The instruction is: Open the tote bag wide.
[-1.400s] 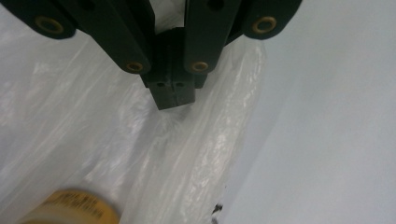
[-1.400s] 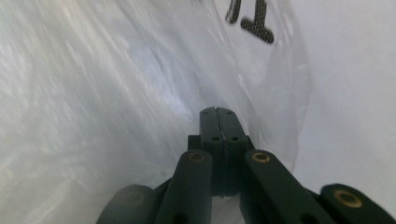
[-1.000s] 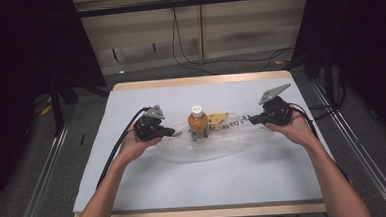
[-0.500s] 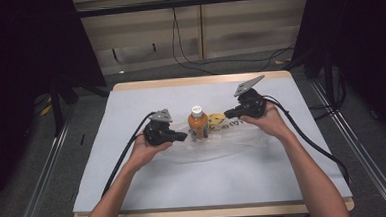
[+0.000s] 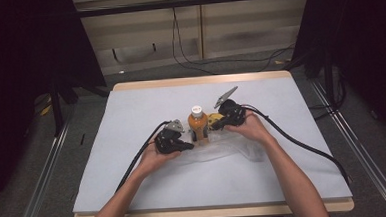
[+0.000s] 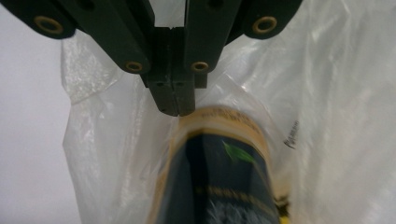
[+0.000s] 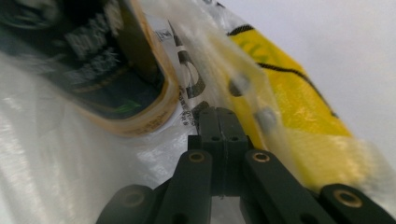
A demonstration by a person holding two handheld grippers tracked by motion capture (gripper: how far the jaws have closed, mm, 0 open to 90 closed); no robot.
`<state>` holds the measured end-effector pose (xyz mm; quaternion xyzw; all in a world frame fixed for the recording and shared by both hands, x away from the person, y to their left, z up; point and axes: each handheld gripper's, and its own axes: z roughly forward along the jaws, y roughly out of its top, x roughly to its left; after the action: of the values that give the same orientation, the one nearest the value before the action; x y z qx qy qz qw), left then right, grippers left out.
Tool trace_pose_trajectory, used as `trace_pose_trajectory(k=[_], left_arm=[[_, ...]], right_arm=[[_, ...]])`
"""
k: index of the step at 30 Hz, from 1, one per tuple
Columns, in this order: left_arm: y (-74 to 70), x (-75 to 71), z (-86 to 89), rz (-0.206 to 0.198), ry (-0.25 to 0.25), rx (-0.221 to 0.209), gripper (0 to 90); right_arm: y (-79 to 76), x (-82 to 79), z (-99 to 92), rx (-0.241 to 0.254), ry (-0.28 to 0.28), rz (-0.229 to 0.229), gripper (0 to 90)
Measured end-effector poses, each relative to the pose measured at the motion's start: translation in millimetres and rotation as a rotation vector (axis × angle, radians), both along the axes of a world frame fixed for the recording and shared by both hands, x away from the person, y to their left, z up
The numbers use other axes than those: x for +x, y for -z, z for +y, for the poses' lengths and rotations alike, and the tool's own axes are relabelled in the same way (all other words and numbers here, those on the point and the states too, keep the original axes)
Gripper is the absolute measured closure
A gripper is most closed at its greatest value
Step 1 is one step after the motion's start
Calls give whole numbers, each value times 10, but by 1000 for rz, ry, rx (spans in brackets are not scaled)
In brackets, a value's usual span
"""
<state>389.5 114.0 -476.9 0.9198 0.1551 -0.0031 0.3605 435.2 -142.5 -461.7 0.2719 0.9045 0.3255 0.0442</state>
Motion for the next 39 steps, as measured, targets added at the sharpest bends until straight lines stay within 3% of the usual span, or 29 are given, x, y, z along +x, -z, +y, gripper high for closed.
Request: trace_pose_trajectory(k=[1,3,4,6,8,11,14,17,18,24,25,26,28,32,35,38,39], left_arm=[[11,-17,1,5,4,-17,900],[-11,-50,11,13,29,4,900],[2,-74,5,-4,15,-8,900],[-2,-109,11,-4,23,-4,900],[-11,-124,10,3,38,3,900],[-16,-171,25,-3,53,12,900],[-4,-205,48,14,71,-9,900],[-16,-341,34,-7,104,5,900],[-14,-370,32,2,110,1,900],[-19,-465,48,-4,140,3,900],[-33,-468,61,10,172,12,900],[-18,-500,62,-8,155,-3,900],[-29,-506,86,-4,175,7,900],[-12,-461,126,3,151,-11,900],[4,-420,165,8,143,-29,900],[6,-381,231,31,106,-88,900],[8,-384,239,41,84,-128,900]], right_arm=[[26,12,18,-5,7,8,900],[68,45,51,-20,31,14,900],[84,67,62,-20,40,22,900],[115,122,80,-28,58,5,900],[119,164,100,-16,91,15,900],[144,249,143,-1,123,-10,900],[164,298,159,14,139,-27,900],[186,365,161,35,177,-31,900],[191,371,166,38,190,-36,900],[215,404,197,26,246,-93,900],[216,408,203,22,253,-100,900],[218,420,214,11,265,-118,900],[223,430,230,13,286,-120,900],[215,435,235,14,277,-113,900],[202,419,218,40,255,-78,900],[109,330,194,79,218,-96,900],[62,302,182,89,206,-99,900]])
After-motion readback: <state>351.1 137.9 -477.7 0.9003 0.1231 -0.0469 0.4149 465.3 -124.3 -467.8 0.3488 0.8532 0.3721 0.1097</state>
